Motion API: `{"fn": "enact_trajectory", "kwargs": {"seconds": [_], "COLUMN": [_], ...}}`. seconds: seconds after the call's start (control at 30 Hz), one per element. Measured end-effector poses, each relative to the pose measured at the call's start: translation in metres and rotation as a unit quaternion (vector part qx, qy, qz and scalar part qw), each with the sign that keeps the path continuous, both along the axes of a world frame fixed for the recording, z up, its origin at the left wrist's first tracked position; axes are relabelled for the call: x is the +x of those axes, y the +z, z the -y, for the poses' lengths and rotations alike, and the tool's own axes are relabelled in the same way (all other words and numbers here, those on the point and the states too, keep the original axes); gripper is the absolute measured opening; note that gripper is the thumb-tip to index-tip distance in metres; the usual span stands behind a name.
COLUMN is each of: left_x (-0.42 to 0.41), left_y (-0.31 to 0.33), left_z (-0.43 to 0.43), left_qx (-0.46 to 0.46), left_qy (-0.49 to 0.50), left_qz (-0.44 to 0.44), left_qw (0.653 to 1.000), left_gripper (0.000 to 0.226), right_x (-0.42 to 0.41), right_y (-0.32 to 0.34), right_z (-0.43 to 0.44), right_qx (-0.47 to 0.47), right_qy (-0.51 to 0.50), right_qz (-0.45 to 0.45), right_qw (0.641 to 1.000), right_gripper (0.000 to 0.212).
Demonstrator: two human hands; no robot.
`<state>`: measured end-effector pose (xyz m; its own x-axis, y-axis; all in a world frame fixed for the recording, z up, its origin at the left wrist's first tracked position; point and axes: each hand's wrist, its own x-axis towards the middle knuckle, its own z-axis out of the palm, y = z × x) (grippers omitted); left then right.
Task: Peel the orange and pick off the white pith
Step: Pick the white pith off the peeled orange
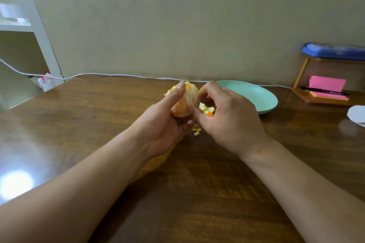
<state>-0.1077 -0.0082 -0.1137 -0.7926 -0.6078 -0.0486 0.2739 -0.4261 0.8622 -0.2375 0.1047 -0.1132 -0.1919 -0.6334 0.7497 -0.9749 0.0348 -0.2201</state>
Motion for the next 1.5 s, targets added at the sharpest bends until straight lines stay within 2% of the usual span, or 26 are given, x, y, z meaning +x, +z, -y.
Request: {"fn": "enact_trajectory", "kwargs": {"seconds": [0.13,0.33,0.47,0.63,0.93,1.1,1.4,1.5], "left_x": [0.001,0.003,0.002,0.001,-0.003,-0.003,0.002,0.002], "left_y": [0.001,0.002,0.001,0.001,-0.002,-0.002,0.002,0.002], "left_z": [0.001,0.003,0.004,0.003,0.002,0.000,0.003,0.005], "left_qx": [-0.009,-0.002,0.012,0.005,-0.034,-0.059,-0.023,-0.012], "left_qy": [-0.006,0.000,0.020,0.019,0.096,0.108,0.059,0.052], "left_qz": [0.009,0.023,-0.001,-0.032,0.012,0.026,0.060,0.062], "left_qw": [1.000,1.000,1.000,0.999,0.995,0.992,0.996,0.997], "left_gripper": [0.047,0.055,0.058,0.039,0.054,0.069,0.043,0.042], "right_x": [-0.004,-0.012,-0.012,-0.005,-0.002,-0.001,-0.016,-0.020], "right_y": [0.000,0.000,0.001,0.002,0.000,0.000,0.001,0.001], "right_z": [0.003,0.003,0.002,0.005,0.013,0.012,0.004,0.000], "right_qx": [0.006,0.003,0.003,-0.005,0.027,0.040,-0.010,0.001], "right_qy": [-0.010,0.015,0.018,0.009,-0.041,-0.045,-0.048,-0.022], "right_qz": [-0.041,-0.025,-0.030,-0.059,-0.100,-0.093,0.010,0.039], "right_qw": [0.999,1.000,0.999,0.998,0.994,0.994,0.999,0.999], "right_gripper": [0.027,0.017,0.011,0.020,0.020,0.021,0.018,0.009]}}
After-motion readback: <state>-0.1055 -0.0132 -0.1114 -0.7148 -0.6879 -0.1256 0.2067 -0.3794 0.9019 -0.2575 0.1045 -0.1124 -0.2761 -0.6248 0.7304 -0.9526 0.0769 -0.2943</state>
